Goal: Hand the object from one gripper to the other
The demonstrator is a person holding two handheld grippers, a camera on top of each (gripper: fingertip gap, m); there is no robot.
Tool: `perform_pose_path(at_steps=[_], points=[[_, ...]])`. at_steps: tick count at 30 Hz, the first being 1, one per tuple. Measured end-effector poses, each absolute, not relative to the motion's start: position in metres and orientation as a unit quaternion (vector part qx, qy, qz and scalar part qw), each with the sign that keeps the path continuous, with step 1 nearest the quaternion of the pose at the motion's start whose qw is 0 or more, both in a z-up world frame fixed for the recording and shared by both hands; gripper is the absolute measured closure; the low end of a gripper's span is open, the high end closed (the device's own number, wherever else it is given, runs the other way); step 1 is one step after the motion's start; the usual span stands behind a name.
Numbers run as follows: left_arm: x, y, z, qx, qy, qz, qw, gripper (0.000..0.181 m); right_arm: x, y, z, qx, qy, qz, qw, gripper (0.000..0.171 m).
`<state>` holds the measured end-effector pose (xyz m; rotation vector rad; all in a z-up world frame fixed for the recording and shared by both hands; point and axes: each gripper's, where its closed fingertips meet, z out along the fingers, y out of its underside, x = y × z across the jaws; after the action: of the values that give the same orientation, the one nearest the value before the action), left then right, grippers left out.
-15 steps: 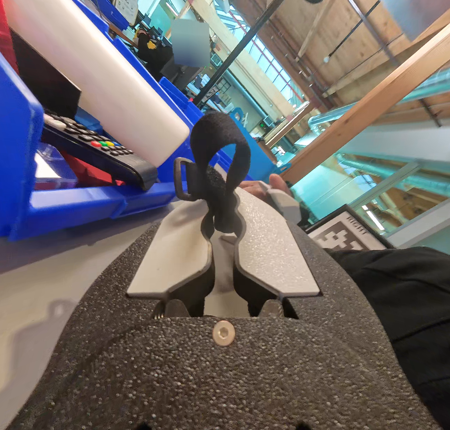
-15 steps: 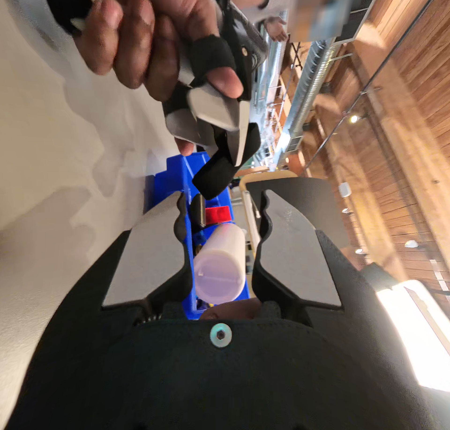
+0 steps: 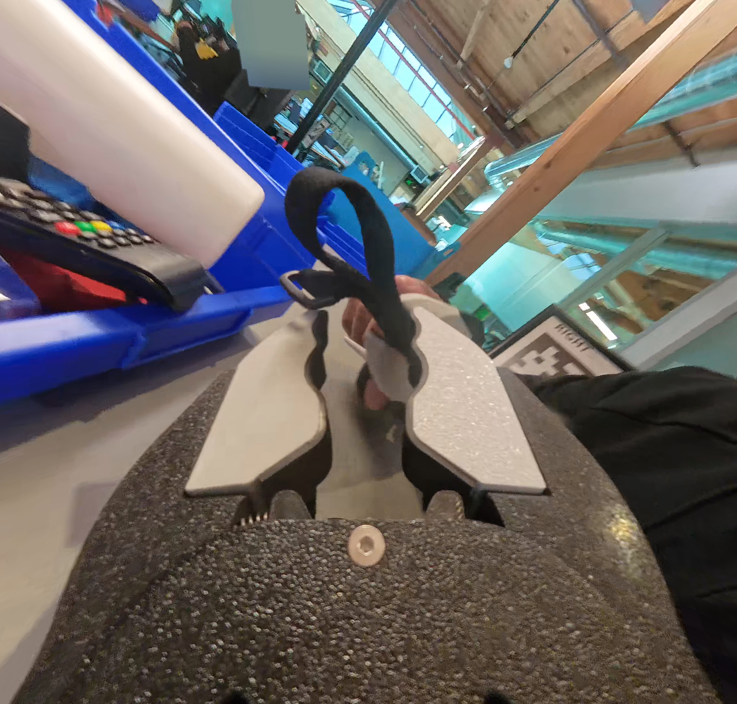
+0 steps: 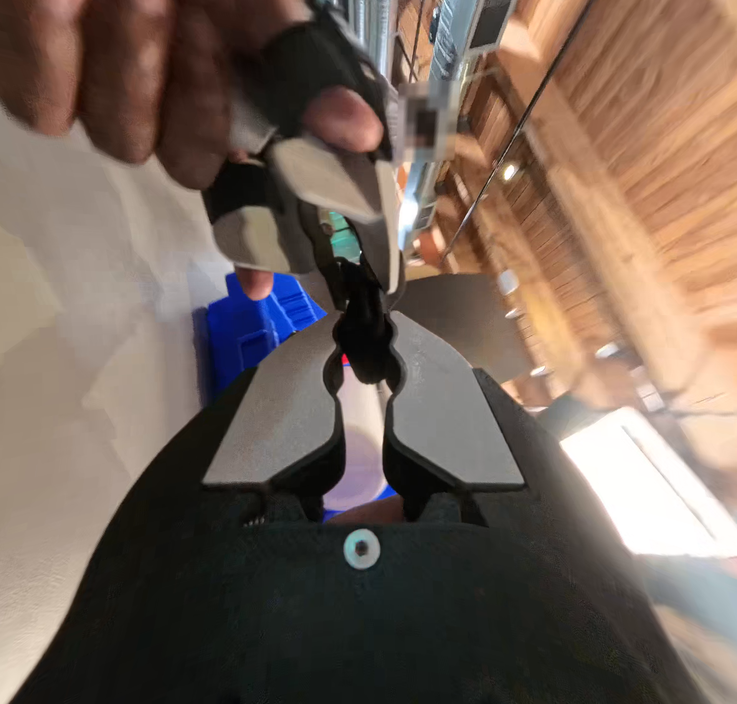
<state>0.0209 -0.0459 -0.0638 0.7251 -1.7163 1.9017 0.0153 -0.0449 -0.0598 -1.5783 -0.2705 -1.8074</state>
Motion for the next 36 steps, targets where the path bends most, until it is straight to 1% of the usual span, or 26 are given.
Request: perform_pose_path(at_steps=[3,7,9,12,15,17,19,22,24,26,29,30,33,36], points=[[0.028,-0.041,-0.065,0.223,-0.669,0.695,0.137,0.124,0.022,-0.057,-0.046,-0.634,0.003,-0.610,0.475,0.157],[0.038,-0.034,-0.063,0.161,-0.706,0.690,-0.011,0.111,0.015,-0.064,-0.038,-0.647,0.054,-0.452,0.612,0.158],[0.038,-0.033,-0.058,0.131,-0.706,0.694,-0.049,0.106,0.011,-0.064,-0.040,-0.656,0.069,-0.377,0.650,0.158],[0.030,-0.034,-0.052,0.093,-0.699,0.707,-0.049,0.102,0.003,-0.060,-0.044,-0.668,0.080,-0.280,0.685,0.158],[0.024,-0.035,-0.051,0.073,-0.694,0.715,-0.037,0.102,-0.004,-0.056,-0.045,-0.667,0.085,-0.220,0.706,0.158],[0.021,-0.035,-0.052,0.061,-0.695,0.715,-0.041,0.104,-0.012,-0.051,-0.047,-0.674,0.079,-0.176,0.714,0.158],[0.017,-0.036,-0.053,0.048,-0.697,0.715,-0.039,0.110,-0.016,-0.048,-0.050,-0.679,0.076,-0.151,0.715,0.158],[0.006,-0.039,-0.057,0.024,-0.704,0.709,-0.019,0.124,-0.017,-0.045,-0.054,-0.684,0.075,-0.141,0.712,0.158],[0.005,-0.039,-0.057,0.020,-0.702,0.711,-0.030,0.133,-0.016,-0.046,-0.054,-0.682,0.077,-0.140,0.714,0.158],[0.007,-0.038,-0.057,0.020,-0.704,0.708,-0.043,0.147,-0.013,-0.048,-0.052,-0.678,0.082,-0.145,0.716,0.157],[0.010,-0.037,-0.059,0.021,-0.712,0.699,-0.058,0.158,-0.001,-0.053,-0.053,-0.682,0.102,-0.183,0.701,0.150],[0.010,-0.037,-0.060,0.021,-0.716,0.695,-0.063,0.164,0.005,-0.056,-0.054,-0.684,0.110,-0.205,0.692,0.146],[0.018,-0.038,-0.066,0.047,-0.731,0.677,-0.074,0.166,0.018,-0.062,-0.058,-0.696,0.106,-0.295,0.646,0.138],[0.029,-0.036,-0.072,0.083,-0.738,0.665,-0.080,0.167,0.028,-0.068,-0.062,-0.702,0.055,-0.445,0.554,0.126]])
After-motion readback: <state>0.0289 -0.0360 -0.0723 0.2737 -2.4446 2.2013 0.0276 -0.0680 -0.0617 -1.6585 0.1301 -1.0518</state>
